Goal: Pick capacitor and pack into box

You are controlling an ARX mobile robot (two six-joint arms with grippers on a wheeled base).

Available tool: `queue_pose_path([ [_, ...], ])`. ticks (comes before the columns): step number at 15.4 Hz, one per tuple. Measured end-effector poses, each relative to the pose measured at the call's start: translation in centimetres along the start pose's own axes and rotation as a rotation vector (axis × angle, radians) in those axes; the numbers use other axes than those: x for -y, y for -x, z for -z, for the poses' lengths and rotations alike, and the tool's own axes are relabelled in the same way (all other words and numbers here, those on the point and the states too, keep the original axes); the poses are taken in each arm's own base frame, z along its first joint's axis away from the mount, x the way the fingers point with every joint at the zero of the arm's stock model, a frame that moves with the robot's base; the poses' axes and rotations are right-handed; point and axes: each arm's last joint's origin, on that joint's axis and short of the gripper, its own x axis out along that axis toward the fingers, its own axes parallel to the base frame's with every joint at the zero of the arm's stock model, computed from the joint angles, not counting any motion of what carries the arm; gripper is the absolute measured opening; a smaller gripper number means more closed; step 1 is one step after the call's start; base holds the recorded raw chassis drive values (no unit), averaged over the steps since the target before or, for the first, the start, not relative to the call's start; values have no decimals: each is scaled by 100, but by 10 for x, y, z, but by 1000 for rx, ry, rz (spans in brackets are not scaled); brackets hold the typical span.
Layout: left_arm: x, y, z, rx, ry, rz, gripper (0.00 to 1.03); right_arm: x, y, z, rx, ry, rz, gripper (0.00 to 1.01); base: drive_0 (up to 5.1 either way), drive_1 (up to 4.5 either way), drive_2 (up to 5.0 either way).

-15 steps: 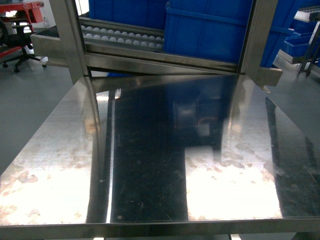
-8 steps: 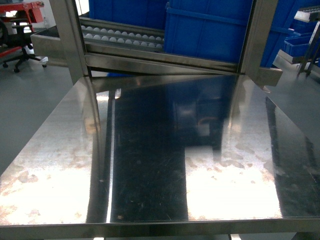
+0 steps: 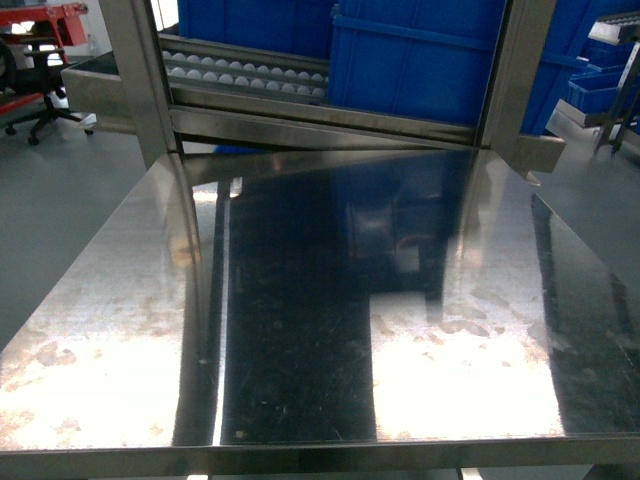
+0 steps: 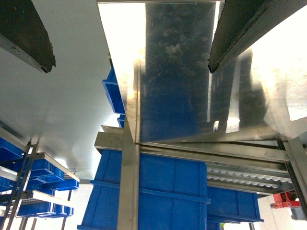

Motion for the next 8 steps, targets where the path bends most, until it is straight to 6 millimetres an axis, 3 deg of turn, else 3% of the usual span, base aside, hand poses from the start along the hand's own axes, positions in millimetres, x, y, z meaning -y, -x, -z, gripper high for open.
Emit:
queue_pose_path([
  [8, 0, 0, 0, 2, 0, 0, 44, 0, 0, 0, 3, 0, 0, 98, 0, 0, 0],
])
